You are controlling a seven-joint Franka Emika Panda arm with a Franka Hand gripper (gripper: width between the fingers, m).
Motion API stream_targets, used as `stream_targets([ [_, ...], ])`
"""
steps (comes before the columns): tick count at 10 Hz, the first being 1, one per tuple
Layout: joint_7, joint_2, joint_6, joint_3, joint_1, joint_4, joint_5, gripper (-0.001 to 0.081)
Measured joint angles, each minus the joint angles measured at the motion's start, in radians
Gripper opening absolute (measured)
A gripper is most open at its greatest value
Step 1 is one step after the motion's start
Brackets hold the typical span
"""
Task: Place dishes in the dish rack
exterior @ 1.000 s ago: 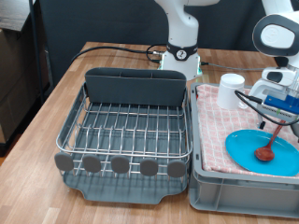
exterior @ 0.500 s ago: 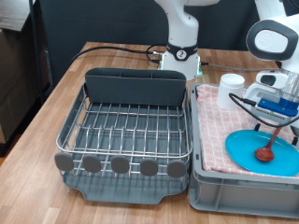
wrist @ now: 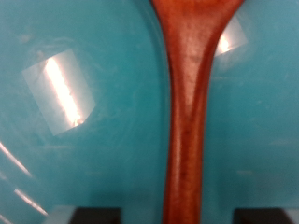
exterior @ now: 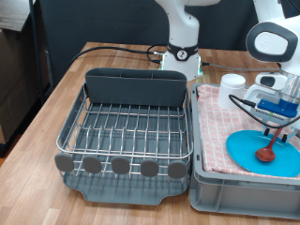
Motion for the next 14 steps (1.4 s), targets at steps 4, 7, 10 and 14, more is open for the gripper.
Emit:
stream_targets([
  [4, 0.015, 0.007, 0.004, 0.000, 0.001, 0.001, -0.011, 0.0087],
  [7, 0.009, -0.002, 0.001, 0.007, 0.000, 0.009, -0.008, 0.0087],
  [10, -0.045, -0.047, -0.045, 0.028, -0.008, 0.016, 0.045, 0.0087],
  [14, -0.167, -0.128, -0.105, 0.044, -0.019, 0.019, 0.169, 0.0087],
])
